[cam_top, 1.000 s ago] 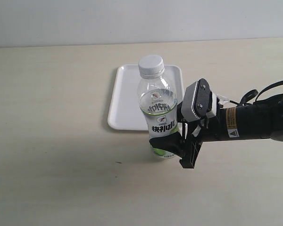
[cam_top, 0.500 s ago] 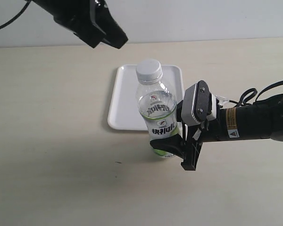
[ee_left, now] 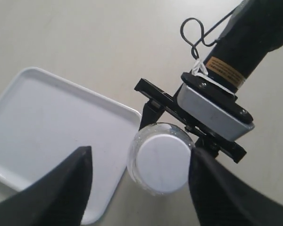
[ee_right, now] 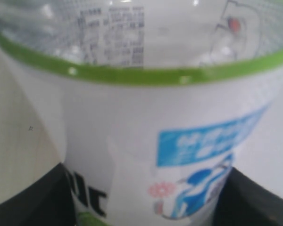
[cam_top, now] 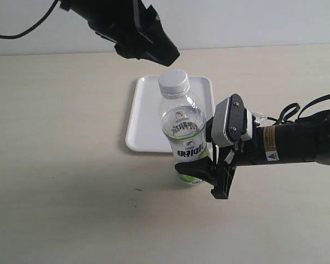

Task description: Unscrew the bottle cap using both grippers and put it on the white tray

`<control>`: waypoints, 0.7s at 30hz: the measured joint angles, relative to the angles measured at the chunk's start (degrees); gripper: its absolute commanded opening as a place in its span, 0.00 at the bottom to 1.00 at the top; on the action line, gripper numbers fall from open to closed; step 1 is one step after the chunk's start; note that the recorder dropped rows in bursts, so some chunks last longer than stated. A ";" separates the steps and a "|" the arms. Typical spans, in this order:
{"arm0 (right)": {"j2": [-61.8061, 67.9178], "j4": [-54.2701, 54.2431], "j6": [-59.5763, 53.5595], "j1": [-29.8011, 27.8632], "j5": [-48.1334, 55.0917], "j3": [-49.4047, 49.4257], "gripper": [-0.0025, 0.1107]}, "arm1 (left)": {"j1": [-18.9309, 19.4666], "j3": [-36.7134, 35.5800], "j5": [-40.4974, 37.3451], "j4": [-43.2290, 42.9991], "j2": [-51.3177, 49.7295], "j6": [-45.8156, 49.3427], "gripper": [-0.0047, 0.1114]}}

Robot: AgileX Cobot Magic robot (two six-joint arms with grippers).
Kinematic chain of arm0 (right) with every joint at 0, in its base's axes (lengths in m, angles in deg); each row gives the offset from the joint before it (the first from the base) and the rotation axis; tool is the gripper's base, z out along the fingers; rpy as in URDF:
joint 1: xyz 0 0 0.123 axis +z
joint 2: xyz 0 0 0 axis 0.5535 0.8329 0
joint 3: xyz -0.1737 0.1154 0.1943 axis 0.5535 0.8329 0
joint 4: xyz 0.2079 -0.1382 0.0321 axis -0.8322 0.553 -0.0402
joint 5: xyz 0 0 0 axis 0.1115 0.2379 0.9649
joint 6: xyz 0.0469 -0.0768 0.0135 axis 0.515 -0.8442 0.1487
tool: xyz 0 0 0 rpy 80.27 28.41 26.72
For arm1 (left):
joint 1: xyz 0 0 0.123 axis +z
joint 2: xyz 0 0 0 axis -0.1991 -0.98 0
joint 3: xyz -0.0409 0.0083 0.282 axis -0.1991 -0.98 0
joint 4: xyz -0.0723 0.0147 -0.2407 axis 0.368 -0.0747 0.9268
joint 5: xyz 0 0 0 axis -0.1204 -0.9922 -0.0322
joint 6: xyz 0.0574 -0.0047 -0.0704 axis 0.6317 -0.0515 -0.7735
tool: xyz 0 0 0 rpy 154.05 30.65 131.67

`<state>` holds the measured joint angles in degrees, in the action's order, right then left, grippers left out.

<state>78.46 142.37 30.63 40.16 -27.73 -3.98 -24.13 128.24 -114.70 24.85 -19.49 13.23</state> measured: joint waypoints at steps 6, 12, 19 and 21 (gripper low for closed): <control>0.00 0.00 -0.10 0.00 0.00 0.00 0.02 | 0.00 0.00 -2.44 -0.79 -0.22 3.84 0.55; 0.00 0.00 -0.10 0.00 0.00 0.00 0.02 | -0.08 0.00 -5.18 -0.67 -0.22 14.48 0.55; 0.00 -0.10 -0.10 0.00 0.00 0.00 0.02 | -0.08 0.00 -4.23 -0.13 -0.37 19.71 0.55; 0.00 -0.10 -0.10 0.00 0.00 0.00 0.02 | -0.08 0.10 -3.85 0.22 -0.78 19.93 0.55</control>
<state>78.46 142.27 30.53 40.16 -27.73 -3.98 -24.20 128.34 -118.55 25.07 -20.27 33.16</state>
